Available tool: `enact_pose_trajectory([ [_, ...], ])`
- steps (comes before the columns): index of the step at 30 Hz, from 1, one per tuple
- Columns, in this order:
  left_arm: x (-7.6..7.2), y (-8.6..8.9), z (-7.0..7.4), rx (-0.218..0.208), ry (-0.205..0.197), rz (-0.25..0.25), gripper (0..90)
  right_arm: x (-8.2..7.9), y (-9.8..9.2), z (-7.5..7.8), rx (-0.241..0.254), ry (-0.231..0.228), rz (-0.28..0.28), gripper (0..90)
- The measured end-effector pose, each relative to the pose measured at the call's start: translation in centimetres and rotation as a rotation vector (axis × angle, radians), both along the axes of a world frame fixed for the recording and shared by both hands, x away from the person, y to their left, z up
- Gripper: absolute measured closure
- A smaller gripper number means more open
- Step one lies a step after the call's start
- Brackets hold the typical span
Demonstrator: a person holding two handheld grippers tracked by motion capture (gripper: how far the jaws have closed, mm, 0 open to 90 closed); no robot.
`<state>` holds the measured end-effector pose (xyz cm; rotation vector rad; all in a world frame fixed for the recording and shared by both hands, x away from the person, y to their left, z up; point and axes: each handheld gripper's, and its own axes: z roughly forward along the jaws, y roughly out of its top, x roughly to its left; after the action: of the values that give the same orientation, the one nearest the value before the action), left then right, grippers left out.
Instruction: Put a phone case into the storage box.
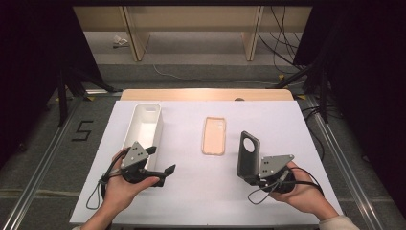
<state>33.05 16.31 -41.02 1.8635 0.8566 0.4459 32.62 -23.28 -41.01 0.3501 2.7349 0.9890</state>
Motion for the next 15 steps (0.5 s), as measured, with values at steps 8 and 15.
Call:
enact_pose_trajectory([
  [8,2.2,-3.7,1.9,0.015,0.034,-0.078,11.3,-0.2,1.6,0.1,0.005,-0.008,0.034,88.9],
  [15,3.6,-6.3,3.4,0.025,0.059,-0.119,12.2,-0.1,2.7,0.1,0.017,-0.016,0.059,89.0],
])
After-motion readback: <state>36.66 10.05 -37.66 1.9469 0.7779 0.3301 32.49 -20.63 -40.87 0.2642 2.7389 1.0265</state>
